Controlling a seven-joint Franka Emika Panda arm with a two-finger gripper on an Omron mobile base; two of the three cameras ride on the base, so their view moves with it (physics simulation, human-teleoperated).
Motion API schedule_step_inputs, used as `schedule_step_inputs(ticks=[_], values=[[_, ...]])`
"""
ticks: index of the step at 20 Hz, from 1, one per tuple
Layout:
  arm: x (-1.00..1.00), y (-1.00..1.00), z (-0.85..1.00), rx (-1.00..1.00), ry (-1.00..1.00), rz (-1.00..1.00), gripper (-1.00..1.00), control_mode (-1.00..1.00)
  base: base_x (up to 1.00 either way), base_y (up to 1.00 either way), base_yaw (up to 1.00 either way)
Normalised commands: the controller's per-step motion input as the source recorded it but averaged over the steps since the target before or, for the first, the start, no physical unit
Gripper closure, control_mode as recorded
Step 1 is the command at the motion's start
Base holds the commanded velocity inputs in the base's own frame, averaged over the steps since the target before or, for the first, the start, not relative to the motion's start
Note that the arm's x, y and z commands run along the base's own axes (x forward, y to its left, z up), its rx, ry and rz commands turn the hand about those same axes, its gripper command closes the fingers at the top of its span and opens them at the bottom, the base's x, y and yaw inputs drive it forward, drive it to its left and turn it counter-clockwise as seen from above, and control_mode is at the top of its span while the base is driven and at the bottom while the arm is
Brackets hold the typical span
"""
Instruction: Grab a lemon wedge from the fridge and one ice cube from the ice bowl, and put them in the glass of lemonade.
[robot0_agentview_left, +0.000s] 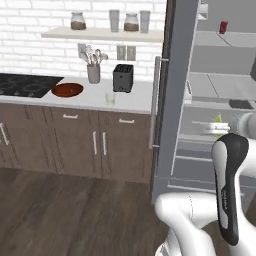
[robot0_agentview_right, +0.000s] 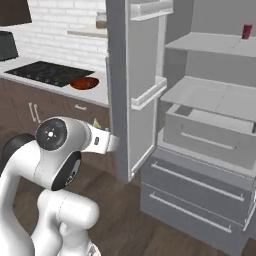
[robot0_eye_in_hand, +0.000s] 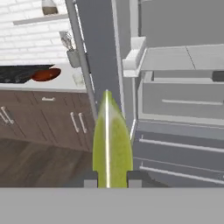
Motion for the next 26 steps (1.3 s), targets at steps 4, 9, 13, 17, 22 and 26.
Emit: schedule_step_inputs(ticks=[4, 9, 13, 17, 22, 26], values=[[0.0, 0.0, 0.0, 0.0, 0.0, 0.0, 1.0, 1.0, 0.15, 0.8, 0.66], [0.0, 0.0, 0.0, 0.0, 0.0, 0.0, 1.0, 1.0, 0.28, 0.88, 0.6], [0.0, 0.0, 0.0, 0.0, 0.0, 0.0, 1.0, 1.0, 0.39, 0.93, 0.56], [0.0, 0.0, 0.0, 0.0, 0.0, 0.0, 1.0, 1.0, 0.8, 0.74, 0.54], [0.0, 0.0, 0.0, 0.0, 0.0, 0.0, 1.0, 1.0, 1.0, 0.55, 0.31], [0.0, 0.0, 0.0, 0.0, 0.0, 0.0, 1.0, 1.0, 1.0, 0.56, 0.05]])
